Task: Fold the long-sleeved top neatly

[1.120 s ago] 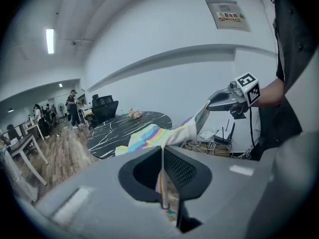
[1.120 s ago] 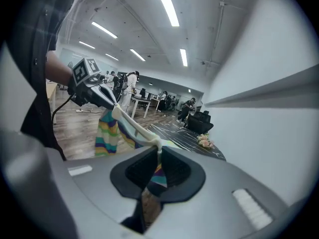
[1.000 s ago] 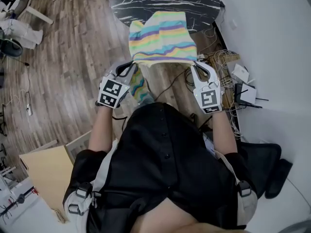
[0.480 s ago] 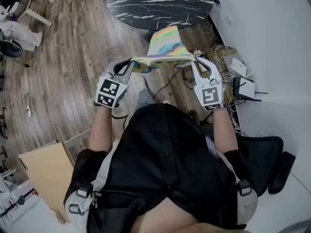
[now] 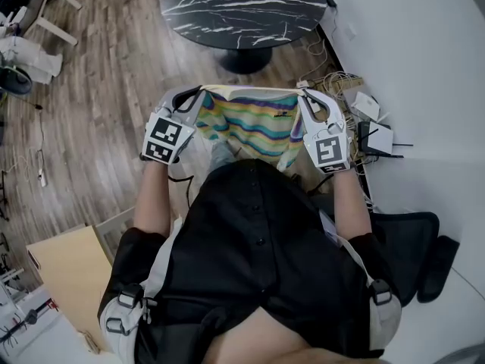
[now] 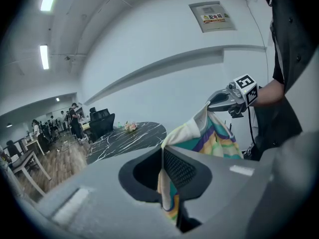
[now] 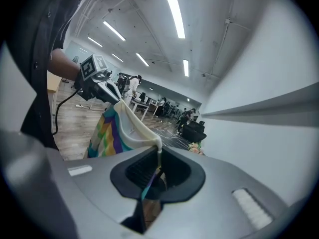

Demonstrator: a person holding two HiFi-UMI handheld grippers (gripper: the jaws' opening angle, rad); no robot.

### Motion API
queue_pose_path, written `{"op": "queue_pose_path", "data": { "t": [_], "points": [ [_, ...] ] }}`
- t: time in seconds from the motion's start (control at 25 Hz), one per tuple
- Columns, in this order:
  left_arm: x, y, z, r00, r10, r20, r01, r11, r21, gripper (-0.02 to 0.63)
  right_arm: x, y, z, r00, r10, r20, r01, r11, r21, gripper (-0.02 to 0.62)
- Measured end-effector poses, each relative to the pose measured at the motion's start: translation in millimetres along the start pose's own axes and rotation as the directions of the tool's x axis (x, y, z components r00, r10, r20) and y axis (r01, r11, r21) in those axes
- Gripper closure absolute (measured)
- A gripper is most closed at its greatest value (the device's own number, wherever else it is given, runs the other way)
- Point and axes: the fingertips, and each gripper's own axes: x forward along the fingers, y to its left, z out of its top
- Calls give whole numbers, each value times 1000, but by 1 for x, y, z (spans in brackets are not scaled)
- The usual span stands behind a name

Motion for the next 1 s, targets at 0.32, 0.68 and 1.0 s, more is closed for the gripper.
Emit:
{"op": "queue_pose_path", "data": {
  "t": [0.32,0.68,1.0],
  "points": [
    [0,17,41,998,2,63,-5,999,40,586,-6,-31,26,997,-21,74,24,999,-36,566],
    [33,58,56,999,-25,30,21,995,101,586,37,-73,38,996,-42,80,46,997,-58,566],
    [59,123,58,999,-33,9,31,988,150,584,110,-104,54,997,-66,45,71,988,-138,566]
  ]
}}
